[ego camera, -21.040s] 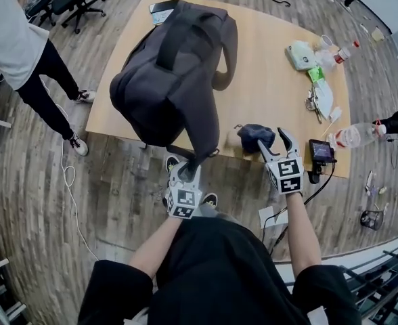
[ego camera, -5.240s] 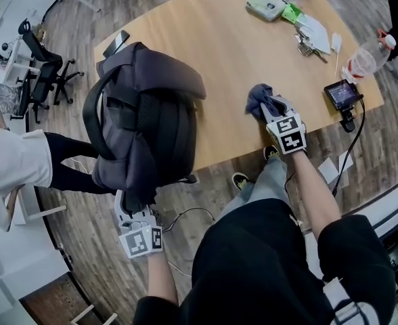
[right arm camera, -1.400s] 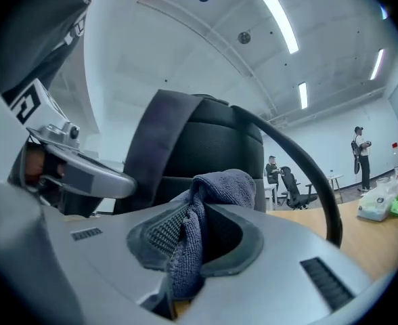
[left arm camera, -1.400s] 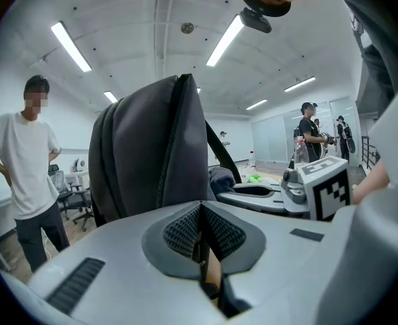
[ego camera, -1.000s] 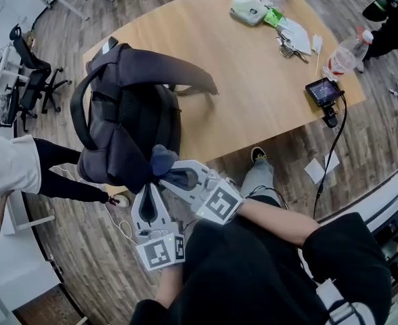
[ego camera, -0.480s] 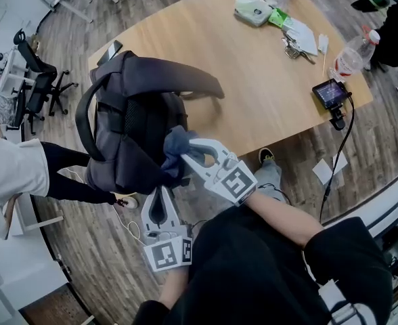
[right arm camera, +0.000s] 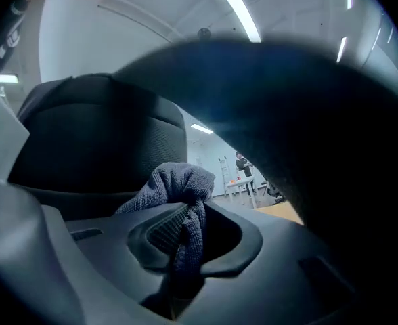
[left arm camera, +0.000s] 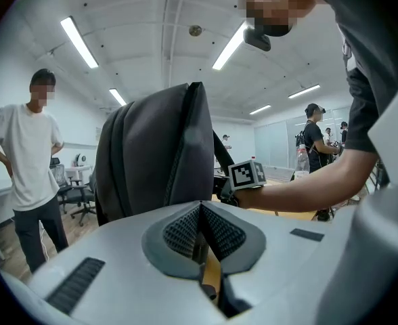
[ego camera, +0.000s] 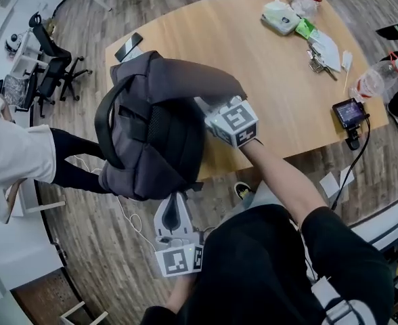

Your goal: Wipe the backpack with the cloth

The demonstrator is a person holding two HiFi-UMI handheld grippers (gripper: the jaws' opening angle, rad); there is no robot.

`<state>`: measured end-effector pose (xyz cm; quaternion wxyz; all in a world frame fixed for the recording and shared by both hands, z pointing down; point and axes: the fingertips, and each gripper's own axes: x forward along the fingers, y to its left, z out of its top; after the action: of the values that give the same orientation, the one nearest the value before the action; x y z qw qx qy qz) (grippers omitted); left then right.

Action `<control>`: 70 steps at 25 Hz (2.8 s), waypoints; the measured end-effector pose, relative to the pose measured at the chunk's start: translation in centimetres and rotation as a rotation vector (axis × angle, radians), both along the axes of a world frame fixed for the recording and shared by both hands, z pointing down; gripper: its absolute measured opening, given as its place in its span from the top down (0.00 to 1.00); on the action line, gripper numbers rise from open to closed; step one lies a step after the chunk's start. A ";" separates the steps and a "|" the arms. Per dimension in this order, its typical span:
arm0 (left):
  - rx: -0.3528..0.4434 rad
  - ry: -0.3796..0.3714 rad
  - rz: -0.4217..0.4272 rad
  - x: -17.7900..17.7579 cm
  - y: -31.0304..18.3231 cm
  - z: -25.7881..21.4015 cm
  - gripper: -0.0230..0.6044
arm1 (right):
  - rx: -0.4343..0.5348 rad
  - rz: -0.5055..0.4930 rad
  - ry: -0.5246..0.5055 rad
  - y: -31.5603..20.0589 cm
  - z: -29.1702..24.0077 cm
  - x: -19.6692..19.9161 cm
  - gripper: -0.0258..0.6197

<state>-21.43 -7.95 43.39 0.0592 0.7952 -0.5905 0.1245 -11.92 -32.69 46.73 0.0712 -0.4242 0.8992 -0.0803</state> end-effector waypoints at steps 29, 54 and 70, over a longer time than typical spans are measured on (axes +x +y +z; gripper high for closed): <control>0.061 0.024 0.062 0.2 0.7 -0.7 0.93 | 0.013 -0.441 -0.103 24.2 -2.1 -8.2 0.86; 0.027 0.002 -0.021 0.2 -0.1 0.4 0.93 | -0.095 -0.081 -0.066 -0.2 1.4 0.1 0.86; 0.059 -0.001 0.023 0.1 0.0 0.2 0.93 | 0.038 -0.335 0.023 17.0 -0.6 -3.6 0.87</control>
<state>-21.29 -7.95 43.60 0.0338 0.8033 -0.5847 0.1080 -15.53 -15.67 46.15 0.0545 -0.2679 0.9594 -0.0693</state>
